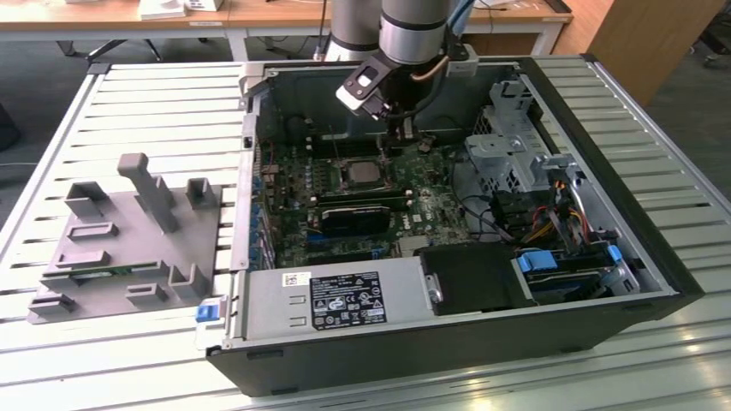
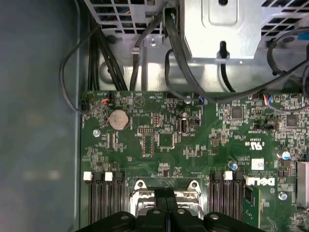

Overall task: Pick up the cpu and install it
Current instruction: 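Close the cpu cover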

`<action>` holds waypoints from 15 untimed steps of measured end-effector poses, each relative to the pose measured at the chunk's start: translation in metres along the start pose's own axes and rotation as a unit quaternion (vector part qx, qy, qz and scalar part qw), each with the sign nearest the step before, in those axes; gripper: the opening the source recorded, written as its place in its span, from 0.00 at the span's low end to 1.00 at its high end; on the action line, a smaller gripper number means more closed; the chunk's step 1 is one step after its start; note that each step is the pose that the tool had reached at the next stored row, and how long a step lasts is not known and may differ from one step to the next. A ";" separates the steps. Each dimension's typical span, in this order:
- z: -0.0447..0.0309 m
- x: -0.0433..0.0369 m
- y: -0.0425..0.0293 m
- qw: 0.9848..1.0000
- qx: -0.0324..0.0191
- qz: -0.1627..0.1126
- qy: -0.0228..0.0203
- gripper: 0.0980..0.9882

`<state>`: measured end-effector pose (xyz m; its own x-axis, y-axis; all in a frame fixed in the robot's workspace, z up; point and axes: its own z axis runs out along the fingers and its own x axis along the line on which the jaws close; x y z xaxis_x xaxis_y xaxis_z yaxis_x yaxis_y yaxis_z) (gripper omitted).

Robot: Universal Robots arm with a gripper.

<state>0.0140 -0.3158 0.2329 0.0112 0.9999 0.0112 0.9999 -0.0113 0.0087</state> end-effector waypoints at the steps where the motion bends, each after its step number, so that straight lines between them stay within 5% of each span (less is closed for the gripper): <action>1: 0.0004 0.0000 -0.0014 1.000 0.000 0.000 0.000 0.01; 15: 0.0055 -0.0008 -0.0210 1.000 0.000 0.000 0.000 0.01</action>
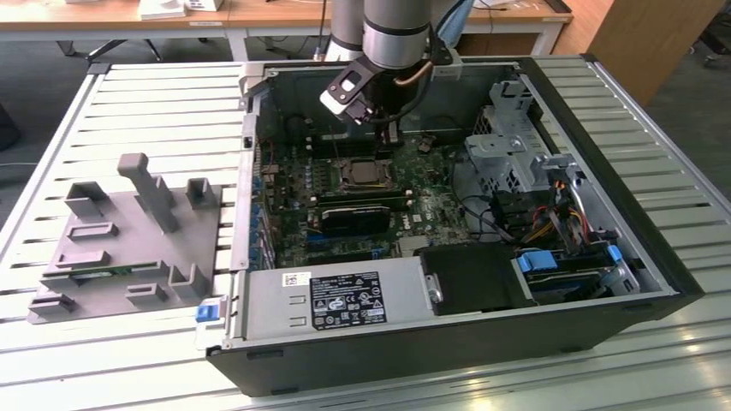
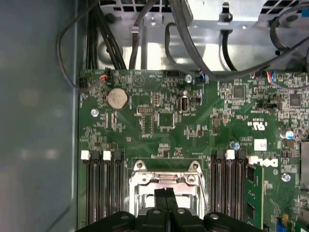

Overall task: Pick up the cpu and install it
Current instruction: 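Close the cpu cover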

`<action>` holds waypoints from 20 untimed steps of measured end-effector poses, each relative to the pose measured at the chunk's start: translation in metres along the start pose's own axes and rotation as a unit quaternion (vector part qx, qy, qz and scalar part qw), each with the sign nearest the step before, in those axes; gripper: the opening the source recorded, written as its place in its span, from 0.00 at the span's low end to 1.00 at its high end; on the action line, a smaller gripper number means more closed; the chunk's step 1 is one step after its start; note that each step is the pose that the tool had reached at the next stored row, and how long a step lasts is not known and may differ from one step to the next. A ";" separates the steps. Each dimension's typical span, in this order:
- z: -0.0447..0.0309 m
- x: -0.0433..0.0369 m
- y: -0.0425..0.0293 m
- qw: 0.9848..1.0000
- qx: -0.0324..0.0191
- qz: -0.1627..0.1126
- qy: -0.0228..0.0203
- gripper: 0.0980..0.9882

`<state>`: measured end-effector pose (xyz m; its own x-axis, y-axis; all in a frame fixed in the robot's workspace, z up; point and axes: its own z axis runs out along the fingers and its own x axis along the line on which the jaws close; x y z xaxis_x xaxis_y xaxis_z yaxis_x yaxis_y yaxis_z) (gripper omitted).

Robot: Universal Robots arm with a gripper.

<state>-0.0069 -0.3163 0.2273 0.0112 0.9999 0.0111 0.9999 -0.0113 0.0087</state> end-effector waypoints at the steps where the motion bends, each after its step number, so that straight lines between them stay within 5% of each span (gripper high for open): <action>1: 0.0003 -0.0005 -0.0014 1.000 0.000 0.000 0.000 0.01; 20: 0.0104 -0.0041 -0.0361 1.000 0.000 0.000 0.000 0.01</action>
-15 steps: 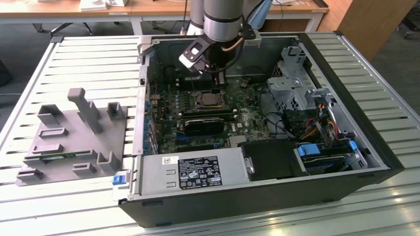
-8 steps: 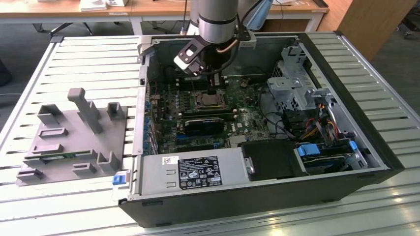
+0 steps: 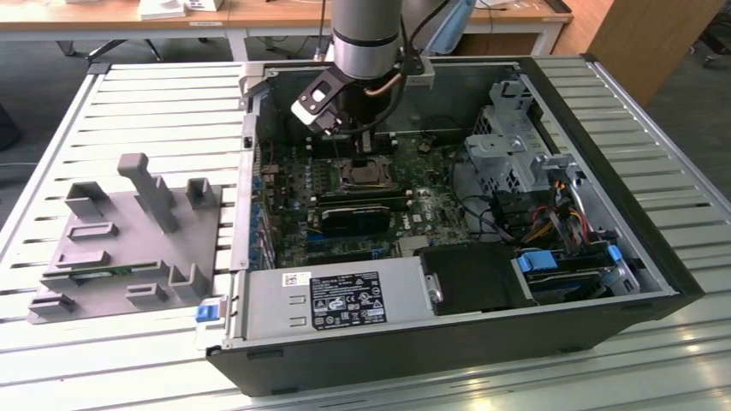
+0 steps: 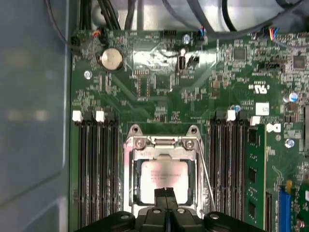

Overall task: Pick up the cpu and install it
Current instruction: 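Close the cpu cover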

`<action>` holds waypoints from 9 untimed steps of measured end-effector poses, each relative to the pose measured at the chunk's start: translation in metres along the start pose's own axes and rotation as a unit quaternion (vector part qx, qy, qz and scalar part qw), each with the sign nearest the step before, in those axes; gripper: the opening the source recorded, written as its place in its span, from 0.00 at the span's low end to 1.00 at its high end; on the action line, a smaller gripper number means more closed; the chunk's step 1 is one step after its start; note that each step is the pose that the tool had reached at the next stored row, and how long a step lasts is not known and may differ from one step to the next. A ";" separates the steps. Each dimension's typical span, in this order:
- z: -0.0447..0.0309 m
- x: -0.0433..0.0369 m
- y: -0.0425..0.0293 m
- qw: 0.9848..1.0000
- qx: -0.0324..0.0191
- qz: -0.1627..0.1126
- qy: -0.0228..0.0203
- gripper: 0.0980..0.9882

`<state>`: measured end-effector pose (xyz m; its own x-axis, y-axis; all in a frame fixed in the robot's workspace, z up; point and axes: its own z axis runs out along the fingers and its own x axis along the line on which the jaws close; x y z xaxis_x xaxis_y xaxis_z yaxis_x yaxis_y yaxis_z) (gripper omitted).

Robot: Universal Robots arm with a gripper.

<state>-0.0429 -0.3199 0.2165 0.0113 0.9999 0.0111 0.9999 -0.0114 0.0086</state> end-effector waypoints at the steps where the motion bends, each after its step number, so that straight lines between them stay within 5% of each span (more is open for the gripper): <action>1: 0.0009 0.0000 -0.0016 1.000 0.000 0.000 0.000 0.01; 9: 0.0090 -0.0002 -0.0079 1.000 0.000 0.000 0.000 0.01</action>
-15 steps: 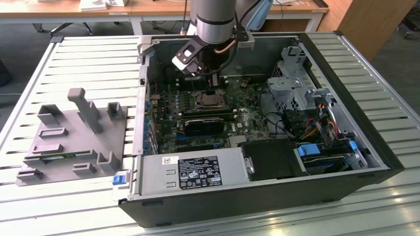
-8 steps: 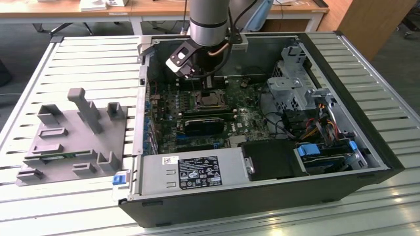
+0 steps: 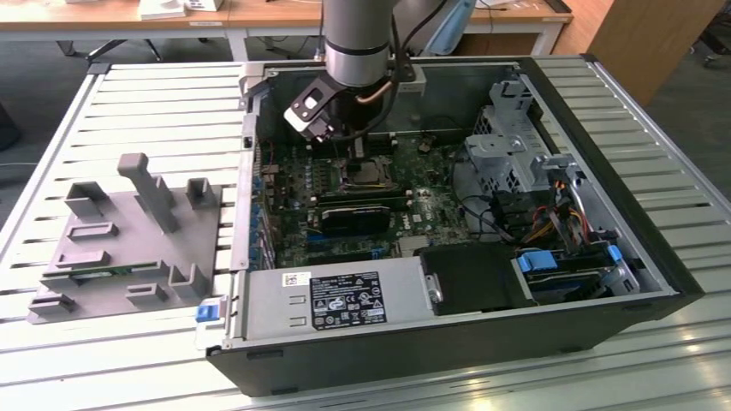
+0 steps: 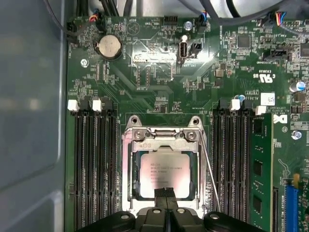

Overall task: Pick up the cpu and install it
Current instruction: 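Close the cpu cover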

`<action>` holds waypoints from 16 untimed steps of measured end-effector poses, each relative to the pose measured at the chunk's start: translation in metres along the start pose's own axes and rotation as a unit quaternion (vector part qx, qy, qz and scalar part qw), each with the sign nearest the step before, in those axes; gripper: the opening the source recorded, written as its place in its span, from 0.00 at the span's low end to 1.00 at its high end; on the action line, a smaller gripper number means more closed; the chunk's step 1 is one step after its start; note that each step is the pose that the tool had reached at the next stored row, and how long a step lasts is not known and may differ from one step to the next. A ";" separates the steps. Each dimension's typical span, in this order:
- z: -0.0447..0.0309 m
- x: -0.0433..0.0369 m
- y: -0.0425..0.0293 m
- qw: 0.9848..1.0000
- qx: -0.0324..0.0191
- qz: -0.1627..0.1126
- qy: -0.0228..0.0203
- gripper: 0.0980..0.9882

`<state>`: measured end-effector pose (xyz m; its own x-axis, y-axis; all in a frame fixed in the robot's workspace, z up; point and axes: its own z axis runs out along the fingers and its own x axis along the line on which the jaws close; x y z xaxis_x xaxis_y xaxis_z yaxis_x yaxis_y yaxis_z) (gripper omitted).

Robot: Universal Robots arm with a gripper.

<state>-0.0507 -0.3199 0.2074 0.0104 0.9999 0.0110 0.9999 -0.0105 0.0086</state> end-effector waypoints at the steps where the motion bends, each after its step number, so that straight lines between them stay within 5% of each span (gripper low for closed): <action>1: 0.0009 0.0000 -0.0004 1.000 0.000 0.000 0.000 0.01; 16: 0.0065 -0.0001 -0.0010 1.000 0.000 0.000 0.000 0.01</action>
<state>-0.0516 -0.3199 0.2009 0.0103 0.9999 0.0112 0.9999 -0.0104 0.0087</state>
